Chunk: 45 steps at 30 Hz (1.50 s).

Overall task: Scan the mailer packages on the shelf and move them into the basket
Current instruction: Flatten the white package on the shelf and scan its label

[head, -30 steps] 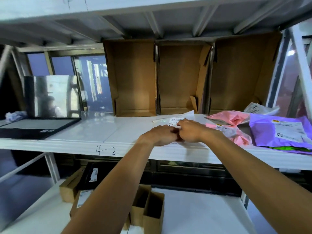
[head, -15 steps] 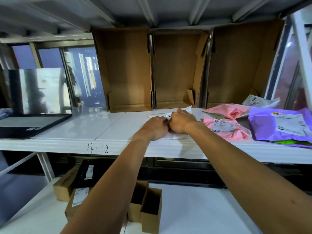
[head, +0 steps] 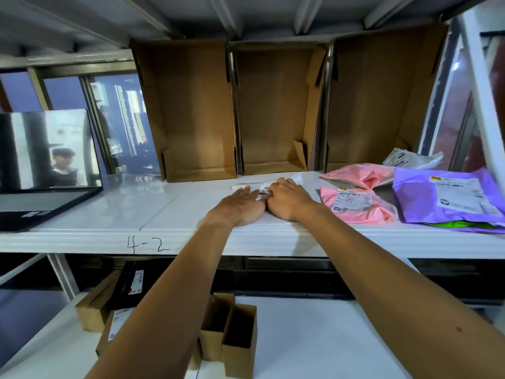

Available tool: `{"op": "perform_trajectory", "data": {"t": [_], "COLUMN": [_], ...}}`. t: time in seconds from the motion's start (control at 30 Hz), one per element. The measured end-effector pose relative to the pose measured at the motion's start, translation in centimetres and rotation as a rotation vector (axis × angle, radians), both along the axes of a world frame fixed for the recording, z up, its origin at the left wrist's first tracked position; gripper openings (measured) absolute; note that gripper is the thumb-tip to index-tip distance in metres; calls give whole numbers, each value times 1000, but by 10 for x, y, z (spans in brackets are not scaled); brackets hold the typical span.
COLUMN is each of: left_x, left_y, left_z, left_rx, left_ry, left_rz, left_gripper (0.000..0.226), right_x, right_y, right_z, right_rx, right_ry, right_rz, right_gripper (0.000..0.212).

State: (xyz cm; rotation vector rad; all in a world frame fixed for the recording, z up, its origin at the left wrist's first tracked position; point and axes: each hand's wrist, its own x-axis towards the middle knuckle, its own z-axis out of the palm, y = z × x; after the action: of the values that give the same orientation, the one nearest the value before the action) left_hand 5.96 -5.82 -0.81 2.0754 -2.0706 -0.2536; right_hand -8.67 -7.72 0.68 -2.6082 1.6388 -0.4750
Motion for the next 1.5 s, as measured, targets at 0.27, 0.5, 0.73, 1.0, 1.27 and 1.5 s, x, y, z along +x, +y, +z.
{"op": "perform_trajectory", "data": {"t": [0.27, 0.5, 0.73, 1.0, 1.27, 1.5], "left_x": [4, -4, -4, -13, -12, -7], "left_y": [-13, -13, -21, -28, -34, -39], "left_z": [-2, 0, 2, 3, 3, 3], "left_rx": [-32, -198, -190, -393, -295, -106], "left_ry": [62, -32, -219, -13, 25, 18], "left_rz": [10, 51, -13, 224, -52, -18], "left_gripper": [62, 51, 41, 46, 44, 53], "right_x": [0, -2, 3, 4, 2, 4], "right_y": [-15, -16, -16, -18, -24, -28], "right_z": [-3, -3, 6, -4, -3, -2], "right_rx": [254, 196, -36, -336, 31, 147], "right_ry": [105, -7, 130, 33, 114, 99], "right_rz": [26, 39, -2, -7, 27, -76], "right_gripper": [67, 49, 38, 38, 62, 59]}}
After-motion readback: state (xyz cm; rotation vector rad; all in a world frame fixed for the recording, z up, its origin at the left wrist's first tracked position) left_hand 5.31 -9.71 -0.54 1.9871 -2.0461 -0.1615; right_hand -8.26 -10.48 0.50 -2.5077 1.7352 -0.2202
